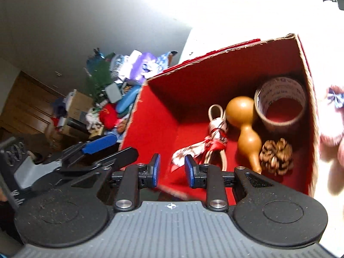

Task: Organize objects
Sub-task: 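Raise the open right gripper out of the box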

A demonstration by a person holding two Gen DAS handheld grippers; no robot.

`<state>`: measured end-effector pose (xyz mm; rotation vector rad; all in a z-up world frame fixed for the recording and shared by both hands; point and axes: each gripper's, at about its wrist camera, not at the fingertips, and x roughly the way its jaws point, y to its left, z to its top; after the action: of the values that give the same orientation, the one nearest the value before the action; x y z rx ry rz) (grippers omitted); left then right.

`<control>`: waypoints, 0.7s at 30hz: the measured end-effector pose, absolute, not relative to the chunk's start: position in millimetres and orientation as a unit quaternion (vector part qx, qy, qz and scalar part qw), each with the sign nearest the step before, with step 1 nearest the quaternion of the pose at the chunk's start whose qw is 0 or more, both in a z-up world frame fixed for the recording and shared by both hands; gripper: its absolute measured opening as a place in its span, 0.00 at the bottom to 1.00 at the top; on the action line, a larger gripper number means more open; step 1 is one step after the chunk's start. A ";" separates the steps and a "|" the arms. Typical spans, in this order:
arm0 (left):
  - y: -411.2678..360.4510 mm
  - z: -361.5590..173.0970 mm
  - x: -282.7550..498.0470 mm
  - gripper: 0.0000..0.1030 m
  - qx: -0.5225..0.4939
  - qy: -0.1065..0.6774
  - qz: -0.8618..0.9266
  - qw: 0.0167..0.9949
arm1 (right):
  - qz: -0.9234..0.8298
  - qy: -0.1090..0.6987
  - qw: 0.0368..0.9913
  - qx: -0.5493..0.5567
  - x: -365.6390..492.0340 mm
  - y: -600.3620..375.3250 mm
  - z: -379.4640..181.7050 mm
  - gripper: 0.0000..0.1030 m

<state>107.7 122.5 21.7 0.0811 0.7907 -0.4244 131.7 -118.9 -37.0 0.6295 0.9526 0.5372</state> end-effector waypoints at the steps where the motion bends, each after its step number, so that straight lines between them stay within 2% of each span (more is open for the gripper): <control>1: 124.3 22.6 102.8 0.85 0.041 0.381 -0.202 0.901 | 0.257 0.444 0.805 0.297 129.1 -116.3 -36.5 0.27; 3: 127.9 23.7 92.5 0.86 0.042 0.380 -0.196 0.903 | 0.272 0.444 0.799 0.299 122.8 -113.4 -35.5 0.28; 6: 133.6 22.6 78.4 0.88 0.042 0.385 -0.185 0.903 | 0.296 0.449 0.793 0.286 108.5 -109.5 -33.0 0.34; 11: 146.1 16.9 53.9 0.89 0.038 0.397 -0.177 0.900 | 0.302 0.479 0.782 0.260 98.8 -91.3 -46.6 0.34; 18: 153.1 -15.4 33.5 0.91 0.014 0.451 -0.186 0.873 | 0.247 0.533 0.755 0.292 96.8 -86.9 -88.8 0.36; 19: 152.2 -21.1 31.6 0.92 0.011 0.457 -0.187 0.869 | 0.242 0.538 0.751 0.297 98.1 -86.0 -93.8 0.41; 21: 151.1 -33.8 29.8 0.92 0.009 0.473 -0.188 0.861 | 0.229 0.548 0.748 0.296 93.5 -85.1 -103.3 0.43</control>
<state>29.8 151.1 -33.8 0.0179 0.9920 -0.3951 93.5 -85.1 -103.3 0.6477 1.1992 0.5020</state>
